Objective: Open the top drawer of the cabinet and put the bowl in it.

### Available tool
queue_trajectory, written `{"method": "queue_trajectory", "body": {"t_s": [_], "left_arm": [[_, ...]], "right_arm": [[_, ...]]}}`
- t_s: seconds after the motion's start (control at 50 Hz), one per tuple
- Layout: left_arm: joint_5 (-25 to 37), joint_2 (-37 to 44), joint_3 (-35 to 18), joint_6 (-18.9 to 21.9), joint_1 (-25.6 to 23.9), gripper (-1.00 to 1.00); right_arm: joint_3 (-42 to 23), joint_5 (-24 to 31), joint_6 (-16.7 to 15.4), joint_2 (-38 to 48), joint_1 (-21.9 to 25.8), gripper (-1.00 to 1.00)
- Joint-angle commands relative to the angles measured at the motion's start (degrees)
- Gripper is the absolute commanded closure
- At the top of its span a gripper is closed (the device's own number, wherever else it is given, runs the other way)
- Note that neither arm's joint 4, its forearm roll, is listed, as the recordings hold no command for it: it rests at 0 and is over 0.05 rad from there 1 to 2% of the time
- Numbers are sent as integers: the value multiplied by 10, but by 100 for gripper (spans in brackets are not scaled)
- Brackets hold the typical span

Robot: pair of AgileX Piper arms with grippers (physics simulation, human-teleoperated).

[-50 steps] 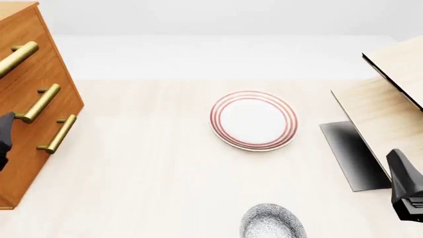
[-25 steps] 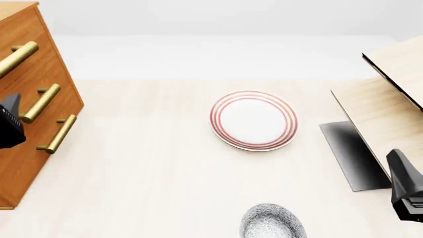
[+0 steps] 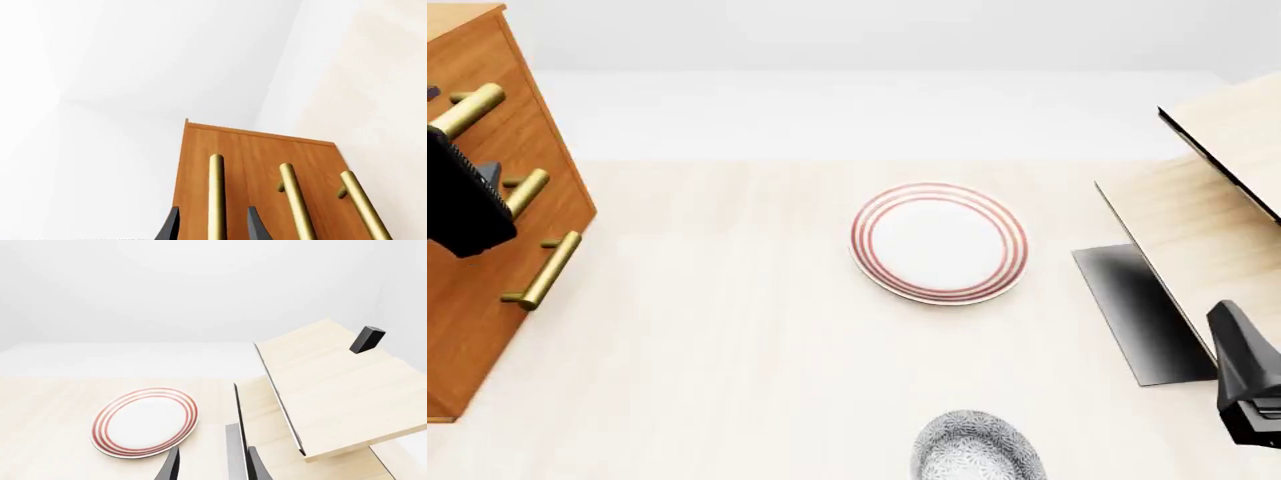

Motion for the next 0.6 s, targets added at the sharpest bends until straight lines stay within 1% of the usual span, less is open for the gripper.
{"method": "queue_trajectory", "body": {"t_s": [0.02, 0.22, 0.3, 0.38, 0.42, 0.44, 0.6], "left_arm": [[-30, 51, -13, -3, 16, -100], [-47, 63, -6, -13, 48, -100], [-71, 69, 7, -4, 69, -100], [-81, 69, 10, -4, 81, -100], [-79, 70, 9, -5, 80, -100], [-87, 73, 11, -2, 86, -100], [-79, 74, 6, -8, 90, -100]], "right_arm": [[0, 0, -1, 0, 0, -100], [0, 0, 0, -1, 0, -100], [0, 0, 0, -1, 0, -100], [0, 0, 0, -1, 0, -100], [0, 0, 0, 0, 0, -100], [0, 0, 0, -1, 0, -100], [0, 0, 0, -1, 0, -100]]}}
